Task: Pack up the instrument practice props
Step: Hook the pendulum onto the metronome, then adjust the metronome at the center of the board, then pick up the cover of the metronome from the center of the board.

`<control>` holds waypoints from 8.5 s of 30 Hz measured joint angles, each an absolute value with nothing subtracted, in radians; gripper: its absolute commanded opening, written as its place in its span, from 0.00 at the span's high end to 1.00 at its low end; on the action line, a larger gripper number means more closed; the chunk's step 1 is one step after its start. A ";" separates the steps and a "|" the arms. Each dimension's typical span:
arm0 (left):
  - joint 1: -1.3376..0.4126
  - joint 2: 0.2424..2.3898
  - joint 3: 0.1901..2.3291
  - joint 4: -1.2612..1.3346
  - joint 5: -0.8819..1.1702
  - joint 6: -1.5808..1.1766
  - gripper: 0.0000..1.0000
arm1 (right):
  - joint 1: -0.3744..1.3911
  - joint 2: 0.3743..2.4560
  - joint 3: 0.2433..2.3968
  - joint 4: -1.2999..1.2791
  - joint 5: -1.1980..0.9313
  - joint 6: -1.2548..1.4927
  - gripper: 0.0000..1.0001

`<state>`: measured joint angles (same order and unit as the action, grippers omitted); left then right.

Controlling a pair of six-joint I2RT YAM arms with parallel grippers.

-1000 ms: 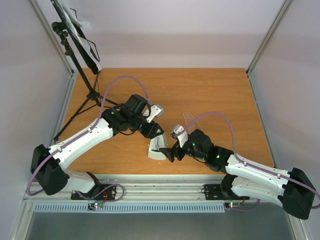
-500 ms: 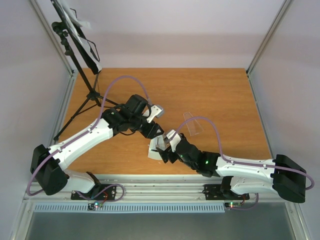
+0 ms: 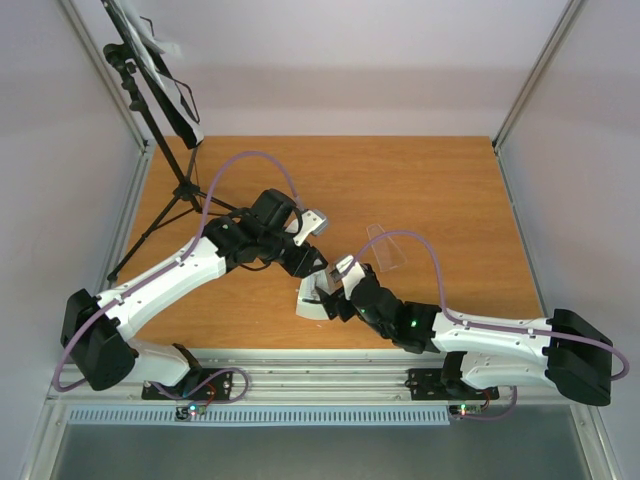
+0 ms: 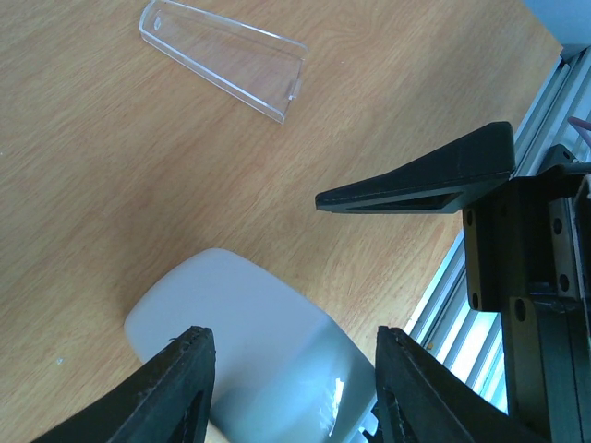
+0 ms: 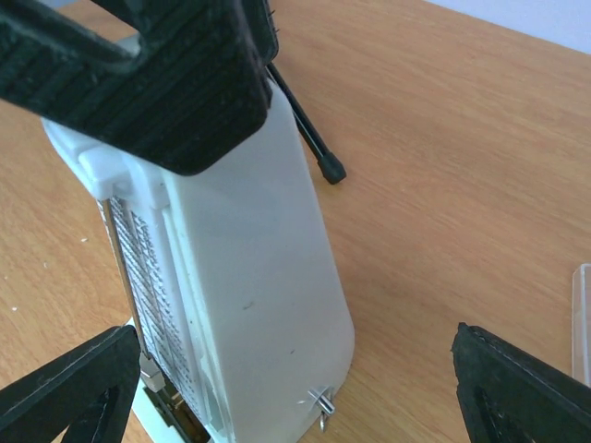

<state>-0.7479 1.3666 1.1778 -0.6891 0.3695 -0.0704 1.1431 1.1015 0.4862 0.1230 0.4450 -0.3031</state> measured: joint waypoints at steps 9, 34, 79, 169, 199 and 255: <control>-0.748 1.367 1.178 -0.689 0.370 -0.070 0.51 | 1.143 1.092 0.486 0.124 0.464 -0.295 0.07; -0.748 1.367 1.178 -0.690 0.370 -0.070 0.51 | 1.127 1.117 0.492 0.159 0.472 -0.288 0.07; -0.777 0.875 0.342 -0.107 0.300 -0.445 0.17 | 0.516 0.968 0.533 -0.324 0.026 0.010 0.02; -0.641 0.917 0.979 -0.753 -0.128 -0.062 0.03 | 0.517 1.685 0.944 -0.493 0.147 -0.201 0.79; -0.641 0.917 0.979 -0.752 -0.129 -0.058 0.03 | 0.517 1.690 0.944 -0.479 0.173 -0.200 0.99; -0.641 0.825 0.882 -0.085 0.663 -0.682 0.01 | 0.557 0.899 0.863 -0.234 -1.190 0.017 0.99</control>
